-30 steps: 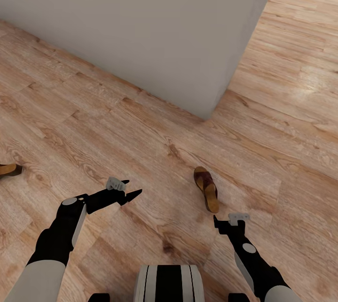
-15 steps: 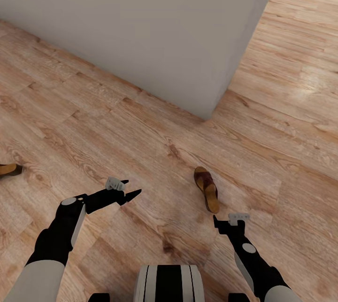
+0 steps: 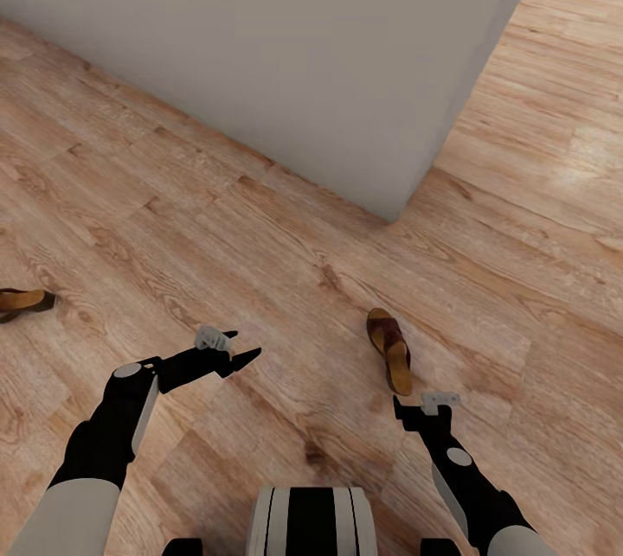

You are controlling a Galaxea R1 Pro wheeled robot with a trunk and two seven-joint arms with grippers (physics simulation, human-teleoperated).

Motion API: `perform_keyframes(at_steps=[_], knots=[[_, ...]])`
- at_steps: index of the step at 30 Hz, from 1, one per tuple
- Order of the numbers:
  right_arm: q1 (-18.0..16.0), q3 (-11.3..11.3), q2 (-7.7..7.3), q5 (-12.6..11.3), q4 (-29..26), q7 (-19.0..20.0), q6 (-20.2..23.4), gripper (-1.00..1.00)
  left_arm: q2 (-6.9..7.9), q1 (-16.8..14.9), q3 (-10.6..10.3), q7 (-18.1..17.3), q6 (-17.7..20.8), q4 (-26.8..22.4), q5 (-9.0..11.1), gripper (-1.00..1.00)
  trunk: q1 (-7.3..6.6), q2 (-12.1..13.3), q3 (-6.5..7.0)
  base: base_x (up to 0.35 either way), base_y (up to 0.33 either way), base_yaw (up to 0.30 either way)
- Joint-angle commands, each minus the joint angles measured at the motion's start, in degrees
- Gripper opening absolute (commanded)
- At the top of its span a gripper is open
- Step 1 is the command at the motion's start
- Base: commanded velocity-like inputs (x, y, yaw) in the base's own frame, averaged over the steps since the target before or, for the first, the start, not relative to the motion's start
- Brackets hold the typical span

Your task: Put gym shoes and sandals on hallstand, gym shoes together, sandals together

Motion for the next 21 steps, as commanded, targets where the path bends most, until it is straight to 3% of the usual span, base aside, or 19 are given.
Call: perform_keyframes(at_steps=[1,11,21], knots=[[-0.02,0.08,-0.02,-0.02,0.03,-0.18,-0.16,1.0,-0.05,-0.02,0.13,-0.37,0.57,-0.08,-0.22,1.0,-0.01,-0.01,-0.03,0.0,0.0,0.009],[-0.02,0.05,-0.02,-0.02,0.03,-0.18,-0.16,1.0,-0.07,-0.03,0.05,-0.35,0.55,-0.08,-0.22,1.0,-0.01,-0.01,-0.11,0.001,0.0,0.048],[-0.02,-0.01,-0.07,-0.02,0.03,-0.18,-0.16,1.0,-0.08,-0.03,0.04,-0.28,0.53,-0.08,-0.22,1.0,-0.01,-0.01,-0.19,0.097,0.0,0.05]])
